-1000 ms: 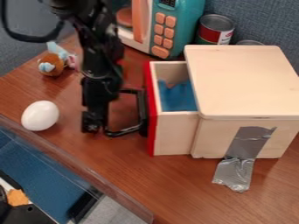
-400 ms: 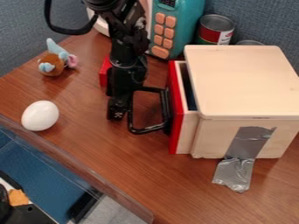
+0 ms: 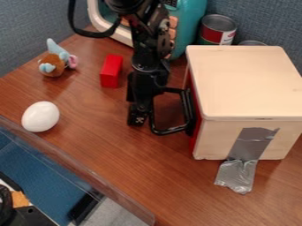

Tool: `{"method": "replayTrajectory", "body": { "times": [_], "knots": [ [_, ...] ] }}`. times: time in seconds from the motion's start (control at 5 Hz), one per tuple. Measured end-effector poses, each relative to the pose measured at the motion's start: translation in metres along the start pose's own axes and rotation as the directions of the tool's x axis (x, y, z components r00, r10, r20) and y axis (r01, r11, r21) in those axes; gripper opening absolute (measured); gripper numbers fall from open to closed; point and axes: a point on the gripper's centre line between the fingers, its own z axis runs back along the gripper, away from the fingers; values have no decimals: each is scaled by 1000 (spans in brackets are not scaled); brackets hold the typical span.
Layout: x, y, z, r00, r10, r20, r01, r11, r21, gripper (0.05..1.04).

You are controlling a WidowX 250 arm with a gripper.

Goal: Closed the drawer

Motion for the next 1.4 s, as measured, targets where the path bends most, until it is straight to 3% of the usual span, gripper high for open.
{"method": "replayTrajectory", "body": {
  "times": [0.2, 0.4, 0.6, 0.8, 1.0, 1.2, 1.4],
  "knots": [
    [1, -1, 1, 1000, 5, 0, -5, 1000, -8, 999],
    [-6, -5, 11, 999, 31, -19, -31, 999, 22, 999],
    [-33, -6, 44, 984, 149, -98, -145, 989, 41, 999],
    [-60, -19, 76, 922, 321, -216, -320, 947, 43, 999],
    [-78, -30, 101, 883, 416, -218, -423, 906, 16, 999],
    [-99, -43, 120, 823, 527, -210, -543, 840, -22, 999],
    [-111, -59, 138, 820, 541, -189, -553, 833, -12, 999]
  ]
}}
